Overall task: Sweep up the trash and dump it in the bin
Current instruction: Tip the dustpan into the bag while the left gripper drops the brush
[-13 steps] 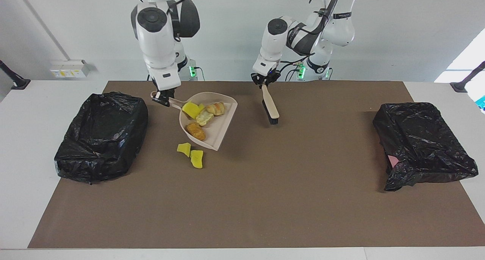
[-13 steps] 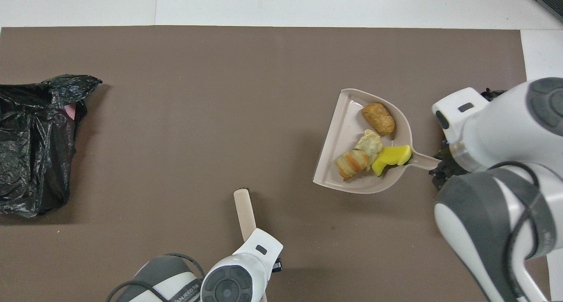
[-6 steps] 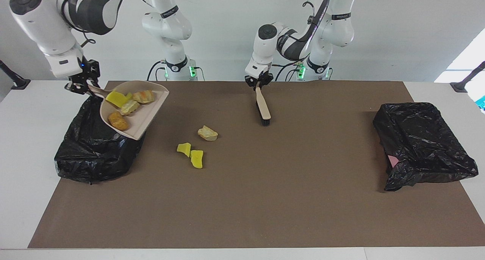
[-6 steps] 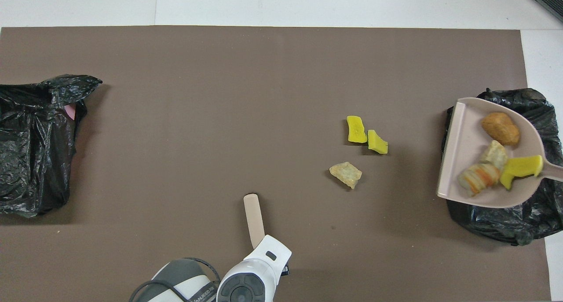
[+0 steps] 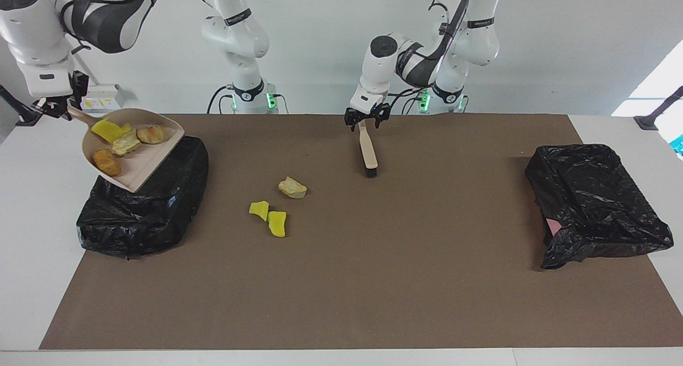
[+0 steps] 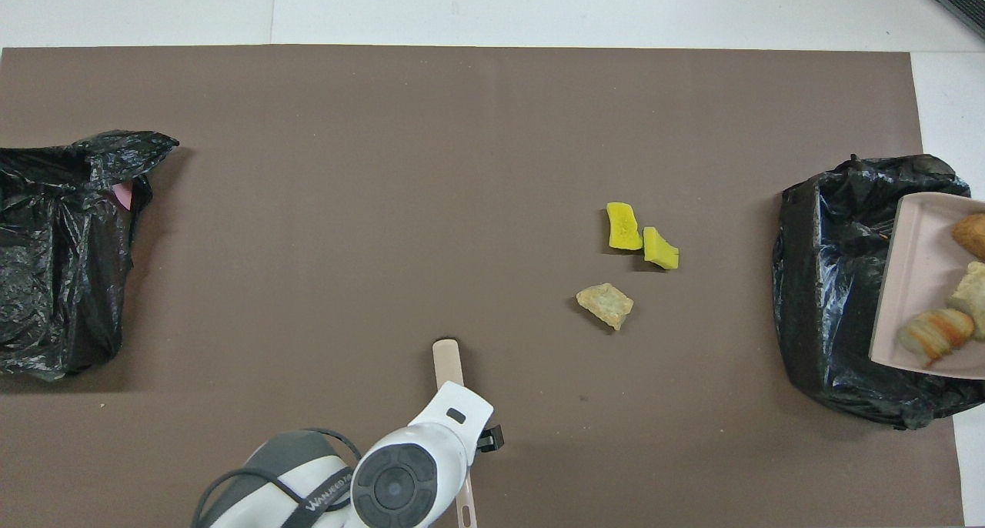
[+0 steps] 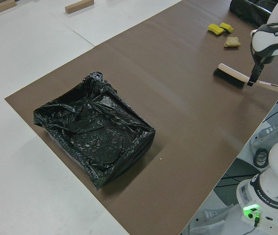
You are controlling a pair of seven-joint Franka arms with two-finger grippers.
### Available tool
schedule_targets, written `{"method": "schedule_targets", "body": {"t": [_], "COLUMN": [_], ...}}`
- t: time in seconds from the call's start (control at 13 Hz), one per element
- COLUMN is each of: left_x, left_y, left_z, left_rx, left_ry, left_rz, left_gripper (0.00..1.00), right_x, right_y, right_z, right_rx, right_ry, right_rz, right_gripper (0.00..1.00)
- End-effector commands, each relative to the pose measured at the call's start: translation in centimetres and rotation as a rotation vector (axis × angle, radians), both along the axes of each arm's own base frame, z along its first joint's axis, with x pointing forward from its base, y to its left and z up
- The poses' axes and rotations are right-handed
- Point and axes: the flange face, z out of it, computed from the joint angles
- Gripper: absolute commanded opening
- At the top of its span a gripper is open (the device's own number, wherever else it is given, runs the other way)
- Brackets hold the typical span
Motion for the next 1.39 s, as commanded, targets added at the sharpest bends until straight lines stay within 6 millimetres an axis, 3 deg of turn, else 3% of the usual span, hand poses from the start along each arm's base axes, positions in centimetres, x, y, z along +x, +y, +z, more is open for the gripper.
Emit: {"method": "schedule_targets", "body": {"t": [0.0, 0.15, 0.23, 0.46, 0.62, 0.85, 1.0, 1.16, 1.31], "left_x": [4.5, 8.1, 10.3, 16.1, 19.4, 22.7, 24.0, 24.1, 23.9], "left_y": [1.2, 2.9, 4.8, 9.2, 12.7, 17.5, 20.8, 22.8, 26.0], "left_z": [0.9, 2.4, 2.9, 5.2, 7.4, 13.2, 16.6, 19.5, 21.1], "left_rx": [0.016, -0.003, -0.006, -0.001, 0.002, -0.002, -0.001, 0.002, 0.013], "left_ry": [-0.053, -0.094, -0.106, -0.115, -0.113, -0.124, -0.116, -0.076, -0.038], "left_rz": [0.031, 0.009, -0.028, -0.141, -0.185, -0.277, -0.290, -0.331, -0.393], "left_gripper": [1.00, 1.00, 1.00, 1.00, 1.00, 1.00, 1.00, 1.00, 1.00], "right_x": [0.8, 1.2, 2.3, 4.3, 4.7, 4.5, 3.5, 2.2, 1.5], "right_y": [1.0, 1.5, 2.9, 7.2, 8.8, 10.3, 10.3, 11.1, 14.0], "right_z": [-3.0, -5.0, -5.5, -5.0, -4.9, -3.7, -0.9, 2.7, 4.0], "right_rx": [-0.165, -0.228, -0.296, -0.454, -0.492, -0.567, -0.584, -0.596, -0.565], "right_ry": [0.098, 0.130, 0.172, 0.232, 0.254, 0.303, 0.277, 0.232, 0.167], "right_rz": [0.119, 0.199, 0.263, 0.399, 0.429, 0.416, 0.374, 0.290, 0.159], "right_gripper": [0.00, 0.00, 0.00, 0.00, 0.00, 0.00, 0.00, 0.00, 0.00]}}
